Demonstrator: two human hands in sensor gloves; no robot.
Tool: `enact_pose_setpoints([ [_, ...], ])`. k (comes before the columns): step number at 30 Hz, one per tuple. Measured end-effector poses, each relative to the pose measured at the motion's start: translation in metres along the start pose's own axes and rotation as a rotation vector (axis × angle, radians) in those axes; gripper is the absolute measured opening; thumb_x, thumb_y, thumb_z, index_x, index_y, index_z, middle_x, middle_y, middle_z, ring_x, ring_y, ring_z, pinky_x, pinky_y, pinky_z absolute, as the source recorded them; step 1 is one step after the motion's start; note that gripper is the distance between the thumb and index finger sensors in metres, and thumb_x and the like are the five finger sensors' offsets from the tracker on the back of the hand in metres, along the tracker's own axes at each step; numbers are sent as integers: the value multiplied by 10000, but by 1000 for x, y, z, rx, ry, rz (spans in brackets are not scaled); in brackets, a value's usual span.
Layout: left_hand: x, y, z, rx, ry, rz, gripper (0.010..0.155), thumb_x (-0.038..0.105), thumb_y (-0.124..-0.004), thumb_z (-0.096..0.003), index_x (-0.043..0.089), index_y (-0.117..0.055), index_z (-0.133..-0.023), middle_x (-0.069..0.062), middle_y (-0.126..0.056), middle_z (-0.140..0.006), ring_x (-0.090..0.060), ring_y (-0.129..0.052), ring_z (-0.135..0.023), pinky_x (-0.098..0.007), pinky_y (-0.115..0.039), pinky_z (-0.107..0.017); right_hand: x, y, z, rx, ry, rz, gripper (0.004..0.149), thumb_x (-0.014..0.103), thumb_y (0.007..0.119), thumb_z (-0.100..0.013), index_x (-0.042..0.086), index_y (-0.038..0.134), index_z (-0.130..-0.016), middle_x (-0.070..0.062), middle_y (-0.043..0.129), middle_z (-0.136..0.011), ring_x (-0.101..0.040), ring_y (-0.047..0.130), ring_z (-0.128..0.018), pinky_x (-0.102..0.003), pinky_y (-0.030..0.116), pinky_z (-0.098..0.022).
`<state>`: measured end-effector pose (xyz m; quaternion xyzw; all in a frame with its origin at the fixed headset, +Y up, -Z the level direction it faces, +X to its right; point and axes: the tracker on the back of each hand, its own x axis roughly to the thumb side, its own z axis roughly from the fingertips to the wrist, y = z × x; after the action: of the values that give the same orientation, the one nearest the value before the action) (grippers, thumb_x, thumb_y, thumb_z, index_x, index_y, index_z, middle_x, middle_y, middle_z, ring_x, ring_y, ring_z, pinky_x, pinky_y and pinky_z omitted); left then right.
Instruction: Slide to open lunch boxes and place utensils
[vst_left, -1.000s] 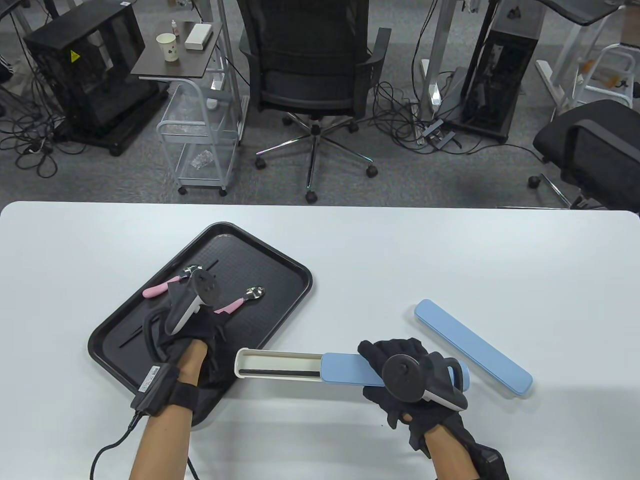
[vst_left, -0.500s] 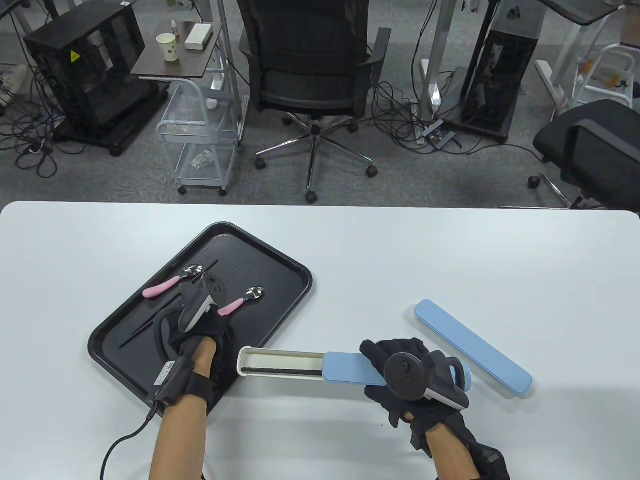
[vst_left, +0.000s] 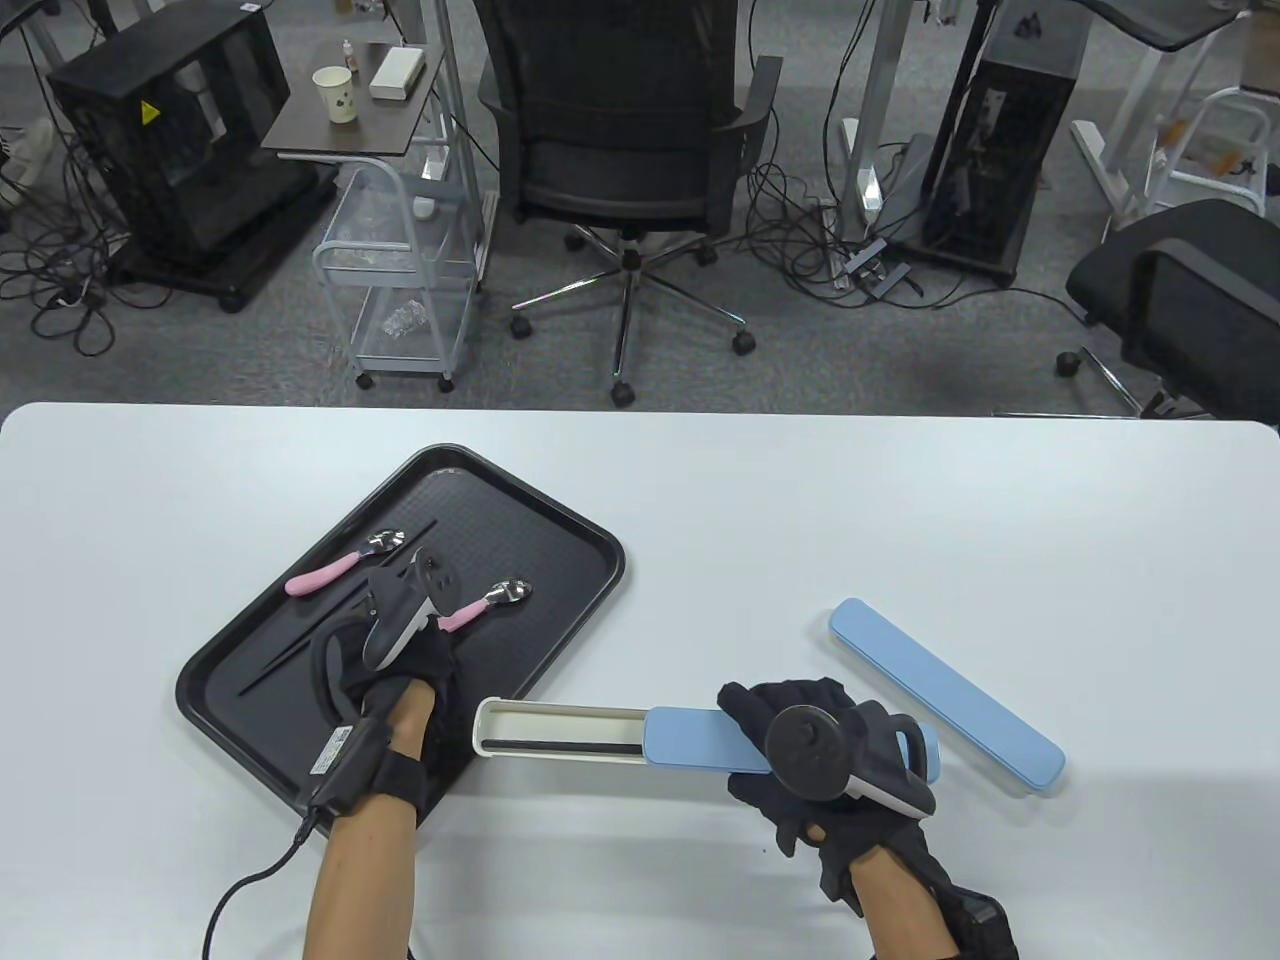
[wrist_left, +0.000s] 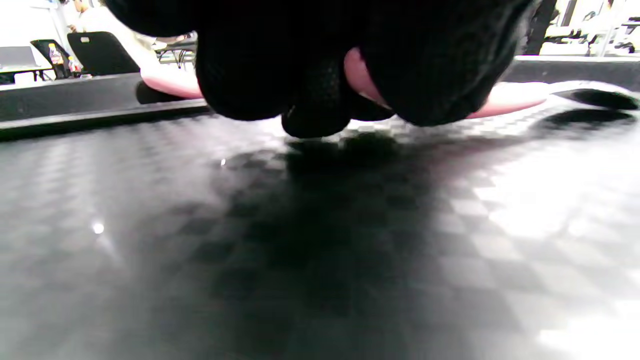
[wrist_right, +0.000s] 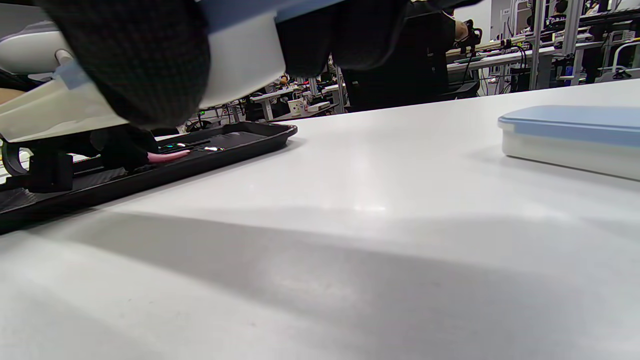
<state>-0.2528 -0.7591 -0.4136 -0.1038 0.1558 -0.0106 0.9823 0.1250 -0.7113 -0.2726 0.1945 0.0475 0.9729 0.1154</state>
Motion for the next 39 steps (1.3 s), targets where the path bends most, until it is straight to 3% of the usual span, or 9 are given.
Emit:
enact_pose_setpoints([
  [6, -14, 35, 31, 116, -121, 158, 558, 430, -817, -380, 238, -790, -904, -25, -891, -834, -276, -858, -689, -477, -639, -535, 0, 0, 0, 5, 2, 3, 779, 451, 893, -434, 296, 472, -1071, -96, 555, -1064, -397, 562, -1006, -658, 366, -747],
  [10, -24, 60, 68, 227, -273, 248, 559, 432, -813, -382, 235, -791, -905, -28, -892, -832, -277, -865, -679, -479, -648, -525, -1, 0, 0, 3, 6, 0, 778, 450, 894, -434, 296, 473, -1070, -98, 555, -1063, -398, 563, -1005, -659, 366, -747],
  [14, -30, 70, 108, 329, -415, 270, 560, 438, -804, -386, 244, -784, -911, -21, -885, -841, -273, -862, -687, -483, -649, -531, -2, 0, 0, 8, 14, 0, 779, 450, 894, -434, 296, 472, -1071, -99, 556, -1063, -396, 563, -1005, -659, 366, -747],
  [21, -22, 52, 152, 344, -581, 216, 561, 435, -797, -392, 249, -780, -922, -18, -875, -868, -284, -849, -737, -501, -629, -563, -3, 0, 0, 3, 23, 7, 779, 450, 892, -434, 297, 470, -1071, -97, 552, -1064, -396, 560, -1005, -659, 364, -747],
  [30, -7, 30, 165, 306, -641, 36, 558, 429, -787, -394, 260, -774, -926, -23, -832, -956, -293, -822, -834, -517, -620, -605, -2, 0, 0, -4, 20, -4, 779, 446, 895, -434, 297, 470, -1070, -99, 551, -1063, -396, 557, -1006, -658, 361, -747],
  [39, 6, 21, 175, 370, -649, -74, 555, 447, -803, -385, 270, -790, -911, -23, -808, -985, -299, -795, -869, -525, -601, -625, 8, 4, 0, 18, -1, 19, 779, 444, 894, -435, 296, 471, -1071, -97, 550, -1065, -394, 554, -1011, -660, 360, -750],
])
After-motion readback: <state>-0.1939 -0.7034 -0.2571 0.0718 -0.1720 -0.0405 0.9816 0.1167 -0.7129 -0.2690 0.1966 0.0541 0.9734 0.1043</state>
